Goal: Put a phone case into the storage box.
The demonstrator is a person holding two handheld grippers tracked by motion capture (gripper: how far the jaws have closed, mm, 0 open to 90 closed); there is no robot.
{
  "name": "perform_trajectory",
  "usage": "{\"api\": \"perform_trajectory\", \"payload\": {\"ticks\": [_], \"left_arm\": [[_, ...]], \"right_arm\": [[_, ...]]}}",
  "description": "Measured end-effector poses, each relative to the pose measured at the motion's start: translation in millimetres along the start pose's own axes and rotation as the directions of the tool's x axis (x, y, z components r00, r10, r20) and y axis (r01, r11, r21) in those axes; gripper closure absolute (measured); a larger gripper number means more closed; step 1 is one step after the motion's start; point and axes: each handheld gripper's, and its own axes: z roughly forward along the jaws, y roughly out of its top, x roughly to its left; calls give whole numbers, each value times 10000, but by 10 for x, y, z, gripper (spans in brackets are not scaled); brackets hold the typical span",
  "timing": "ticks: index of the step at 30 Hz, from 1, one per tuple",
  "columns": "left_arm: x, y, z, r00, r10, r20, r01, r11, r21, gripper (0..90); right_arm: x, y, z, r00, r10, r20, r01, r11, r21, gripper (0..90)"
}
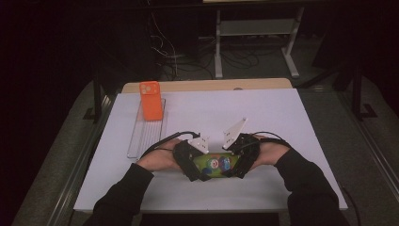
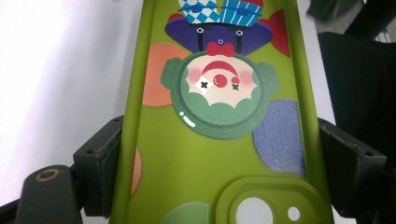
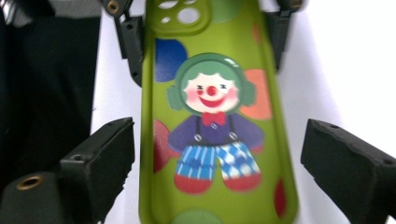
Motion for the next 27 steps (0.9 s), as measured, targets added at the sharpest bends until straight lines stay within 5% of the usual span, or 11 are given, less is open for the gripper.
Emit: {"api": "perform_trajectory", "payload": {"ticks": [7, 13, 18, 23, 25, 26, 27], "left_arm": [[-2, -42, -32, 9967, -652, -493, 655, 9978, 48, 154], [-9, -92, -56, 9849, -1346, -1089, 1369, 9905, 145, 154], [-6, -109, -76, 9671, -1848, -1747, 1892, 9819, 91, 154], [17, -125, -104, 9388, -2666, -2183, 2649, 9635, -378, 154], [40, -133, -132, 9348, -2649, -2365, 2652, 9637, -313, 154], [44, -135, -134, 9257, -2843, -2494, 2800, 9585, -532, 154], [59, -140, -152, 9241, -2855, -2542, 2818, 9581, -515, 154]], "right_arm": [[-112, -174, -167, 9910, 1223, 552, -1176, 9897, -822, 86], [-148, -344, -266, 9641, 2338, 1262, -2173, 9671, -1319, 103], [-127, -438, -291, 9178, 3710, 1411, -3427, 9200, -1900, 91], [-101, -488, -243, 8874, 4141, 2024, -3737, 9034, -2101, 71], [-76, -493, -201, 8726, 4439, 2040, -4007, 8892, -2207, 64], [-66, -493, -177, 8622, 4580, 2162, -4138, 8832, -2207, 63], [-54, -497, -148, 8566, 4644, 2250, -4170, 8797, -2285, 61]]}}
